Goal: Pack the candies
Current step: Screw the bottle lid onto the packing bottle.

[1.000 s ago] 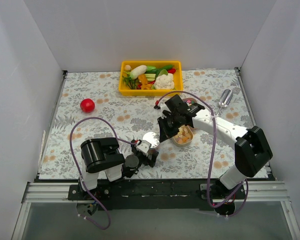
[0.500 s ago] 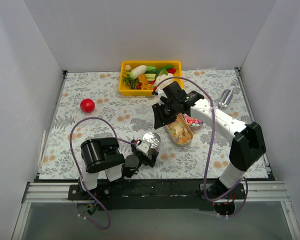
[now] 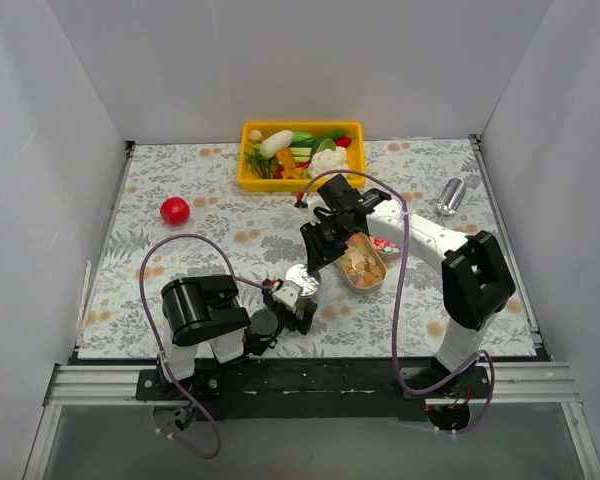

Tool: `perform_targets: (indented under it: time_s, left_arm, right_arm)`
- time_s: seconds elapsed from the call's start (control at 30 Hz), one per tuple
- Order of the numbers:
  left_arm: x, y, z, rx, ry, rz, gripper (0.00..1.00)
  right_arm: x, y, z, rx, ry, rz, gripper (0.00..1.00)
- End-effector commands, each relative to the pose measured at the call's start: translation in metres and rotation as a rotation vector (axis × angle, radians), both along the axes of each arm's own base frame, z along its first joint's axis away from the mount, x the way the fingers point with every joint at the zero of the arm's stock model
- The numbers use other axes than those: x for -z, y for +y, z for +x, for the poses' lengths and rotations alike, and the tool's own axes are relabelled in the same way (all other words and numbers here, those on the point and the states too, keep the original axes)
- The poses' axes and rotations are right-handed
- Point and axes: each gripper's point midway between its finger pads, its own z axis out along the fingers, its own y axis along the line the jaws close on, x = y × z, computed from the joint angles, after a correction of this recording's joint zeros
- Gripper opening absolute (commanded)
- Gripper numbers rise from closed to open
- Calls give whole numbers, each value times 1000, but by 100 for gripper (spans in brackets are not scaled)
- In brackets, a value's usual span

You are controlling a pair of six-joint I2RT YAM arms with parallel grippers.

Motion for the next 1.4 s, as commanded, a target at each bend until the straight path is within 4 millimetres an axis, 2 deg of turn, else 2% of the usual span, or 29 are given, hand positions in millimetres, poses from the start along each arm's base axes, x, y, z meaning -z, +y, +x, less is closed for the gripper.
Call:
perform_targets:
  time_s: [0.0,0.07,0.1,0.2,0.27,0.37,0.47,0.5,0.6,0.7,0.77,0.93,1.03,1.13,1.23,1.3,1.37]
  left_arm:
    - [-3,6,-7,12,1,-82,80]
    - [-2,7,-7,13,5,-80,80]
    - [-2,7,-7,12,5,-82,80]
    - [-2,7,-7,13,6,-81,80]
    - [-1,6,-7,13,7,-80,80]
    - [-3,5,-6,15,5,-83,80]
    - [-4,6,-7,15,3,-84,80]
    - [-4,6,-6,13,3,-84,80]
    - [-4,6,-6,12,3,-83,80]
    - [-3,6,-7,13,4,-83,80]
    - [-3,6,-7,13,3,-84,80]
    - [-3,6,-7,15,5,-83,80]
    - [-3,6,-7,15,5,-84,80]
    - [-4,5,-6,13,2,-86,80]
    - [-4,5,-6,13,3,-88,80]
    - [-4,5,-7,15,3,-88,80]
    - [-4,5,-7,16,5,-88,80]
  right_arm:
    - [7,-13,-21,-42,-4,-49,47]
    - [6,-11,-20,-50,-32,-53,54]
    - [5,-7,-20,-54,-44,-47,62]
    - [3,0,-15,-52,-65,-47,71]
    - [2,6,-11,-56,-84,-38,73]
    - [14,4,-9,-40,-95,-98,72]
    - [28,-6,-7,-11,-112,-193,66]
    - [33,-8,-9,-8,-111,-222,59]
    - [49,-23,-11,5,-127,-329,51]
    - [58,-33,-17,8,-133,-398,47]
    - [54,-31,-17,22,-145,-375,47]
    - [23,-17,-3,59,-205,-298,46]
    - [19,-13,-5,49,-190,-281,41]
    - [25,-14,-12,42,-160,-284,36]
    - [28,-21,-15,61,-155,-299,40]
    - [25,-23,-10,79,-181,-299,48]
    - [19,-22,-7,90,-194,-293,48]
